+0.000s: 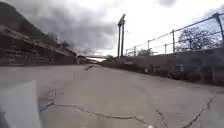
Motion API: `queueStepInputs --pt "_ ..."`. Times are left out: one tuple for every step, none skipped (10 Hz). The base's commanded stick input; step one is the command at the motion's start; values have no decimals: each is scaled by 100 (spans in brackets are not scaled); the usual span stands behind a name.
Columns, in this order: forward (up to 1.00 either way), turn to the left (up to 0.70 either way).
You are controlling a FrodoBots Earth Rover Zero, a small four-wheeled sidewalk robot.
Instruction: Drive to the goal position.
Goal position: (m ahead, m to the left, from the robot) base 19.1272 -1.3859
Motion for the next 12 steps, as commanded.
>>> queueStepInputs --pt "70 0" --pt "70 0" --pt "70 0" --pt "70 0" --pt "70 0" --pt "70 0" --pt "70 0" --pt "70 0" --pt "70 0" --pt "70 0" --pt "70 0" --pt "70 0"
